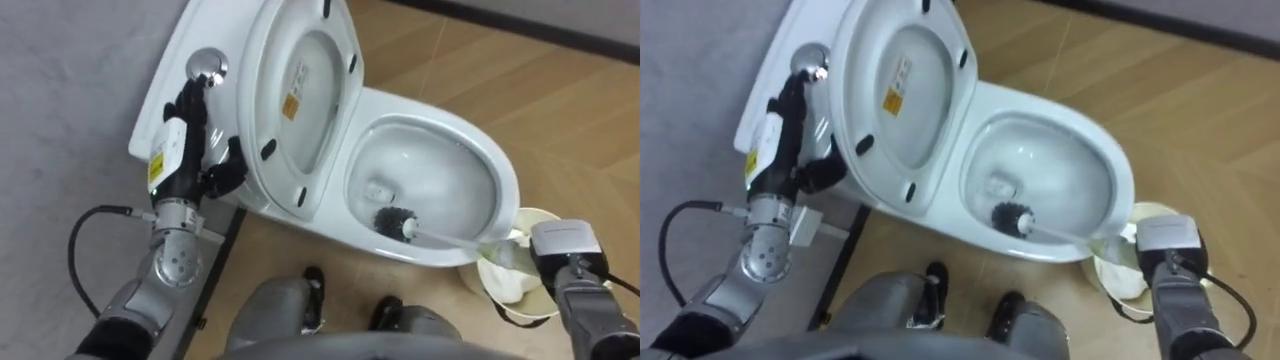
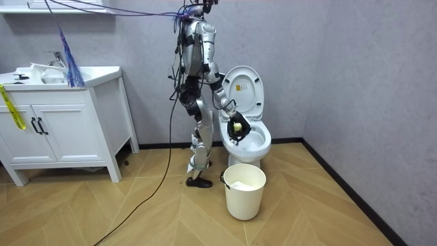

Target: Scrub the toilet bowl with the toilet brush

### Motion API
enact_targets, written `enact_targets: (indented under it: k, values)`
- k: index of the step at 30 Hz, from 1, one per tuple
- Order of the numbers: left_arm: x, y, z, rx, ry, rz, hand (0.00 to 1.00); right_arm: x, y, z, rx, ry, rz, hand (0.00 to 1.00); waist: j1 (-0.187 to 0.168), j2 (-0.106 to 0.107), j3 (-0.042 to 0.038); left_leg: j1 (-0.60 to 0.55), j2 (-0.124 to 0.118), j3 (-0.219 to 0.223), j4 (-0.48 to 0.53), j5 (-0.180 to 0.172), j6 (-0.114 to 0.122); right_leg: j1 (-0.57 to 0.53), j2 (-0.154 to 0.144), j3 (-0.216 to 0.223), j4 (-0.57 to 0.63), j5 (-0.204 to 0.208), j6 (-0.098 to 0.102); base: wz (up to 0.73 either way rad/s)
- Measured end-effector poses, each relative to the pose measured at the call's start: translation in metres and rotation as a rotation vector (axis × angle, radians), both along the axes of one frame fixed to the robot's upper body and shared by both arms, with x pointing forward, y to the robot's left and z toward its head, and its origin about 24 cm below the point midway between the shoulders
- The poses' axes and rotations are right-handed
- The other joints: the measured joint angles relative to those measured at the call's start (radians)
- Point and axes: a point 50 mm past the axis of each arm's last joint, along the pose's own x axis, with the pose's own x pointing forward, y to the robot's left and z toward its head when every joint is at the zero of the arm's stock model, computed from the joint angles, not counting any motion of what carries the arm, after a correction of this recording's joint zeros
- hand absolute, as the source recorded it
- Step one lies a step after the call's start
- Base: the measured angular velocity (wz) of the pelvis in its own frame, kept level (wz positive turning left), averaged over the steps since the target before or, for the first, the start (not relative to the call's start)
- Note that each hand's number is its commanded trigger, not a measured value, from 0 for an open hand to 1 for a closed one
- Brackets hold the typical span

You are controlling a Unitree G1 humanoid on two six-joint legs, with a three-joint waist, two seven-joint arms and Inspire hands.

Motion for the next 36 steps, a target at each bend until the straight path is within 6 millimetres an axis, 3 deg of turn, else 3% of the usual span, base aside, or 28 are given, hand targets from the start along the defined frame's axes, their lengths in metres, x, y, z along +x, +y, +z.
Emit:
enact_targets:
  k: [4, 6, 11, 16, 21, 24, 29, 32, 36]
  values:
    - [-0.023, 0.012, -0.01, 0.004, 0.059, 0.062, 0.0, -0.028, 0.013, -0.014, 0.047, 0.074, -0.069, 1.0, 0.005, -0.026, -0.0157, 0.096, 0.003, -0.017, -0.04, 0.002, -0.005, 0.116, 0.024, -0.006, -0.089, 0.005, -0.003, 0.0]
    - [-0.031, 0.017, -0.013, -0.001, 0.079, 0.094, 0.0, -0.035, 0.019, -0.019, 0.071, 0.096, -0.104, 1.0, 0.006, -0.03, -0.0182, 0.135, 0.004, -0.04, -0.048, -0.003, -0.013, 0.169, 0.034, -0.012, -0.125, 0.006, -0.004, 0.0]
    - [-0.05, 0.024, -0.018, -0.027, 0.107, 0.179, 0.0, -0.049, 0.027, -0.025, 0.128, 0.146, -0.163, 1.0, 0.006, -0.032, -0.0189, 0.227, 0.003, -0.108, -0.108, -0.009, -0.028, 0.28, 0.054, -0.041, -0.184, 0.006, -0.005, 0.08]
    - [-0.059, 0.024, -0.02, -0.061, 0.098, 0.252, 0.0, -0.053, 0.04, -0.031, 0.187, 0.166, -0.186, 1.0, 0.02, -0.044, -0.0177, 0.3, 0.009, -0.126, -0.185, 0.006, -0.051, 0.329, 0.062, -0.061, -0.192, 0.006, -0.005, 0.09]
    - [-0.06, 0.024, -0.019, -0.199, 0.067, 0.388, 0.0, -0.058, 0.05, -0.037, 0.27, 0.174, -0.239, 1.0, 0.034, -0.055, -0.0139, 0.347, 0.004, -0.165, -0.218, 0.008, -0.054, 0.389, 0.065, -0.096, -0.223, 0.006, -0.004, 0.21]
    - [-0.067, 0.039, -0.021, -0.295, 0.047, 0.569, 0.0, -0.061, 0.05, -0.038, 0.312, 0.143, -0.338, 1.0, 0.06, -0.061, -0.0125, 0.38, 0.002, -0.192, -0.236, 0.008, -0.054, 0.411, 0.065, -0.096, -0.227, 0.006, -0.003, -0.09]
    - [-0.097, 0.05, -0.032, -0.472, 0.068, 0.799, 0.0, -0.084, 0.042, -0.041, 0.331, 0.129, -0.552, 1.0, 0.093, -0.062, -0.0078, 0.437, -0.004, -0.214, -0.251, 0.007, -0.054, 0.462, 0.063, -0.095, -0.24, 0.016, 0.018, 0.02]
    - [-0.11, 0.061, -0.033, -0.521, 0.053, 0.91, 0.0, -0.09, 0.033, -0.039, 0.321, 0.098, -0.636, 1.0, 0.109, -0.062, -0.0073, 0.446, -0.005, -0.223, -0.251, 0.007, -0.054, 0.461, 0.061, -0.084, -0.242, 0.016, 0.018, -0.19]
    - [-0.138, 0.081, -0.042, -0.489, 0.129, 1.113, 0.0, -0.093, 0.028, -0.038, 0.331, 0.05, -0.729, 1.0, 0.097, -0.063, -0.0083, 0.44, -0.005, -0.232, -0.249, 0.007, -0.055, 0.461, 0.06, -0.084, -0.242, 0.016, 0.018, -0.06]
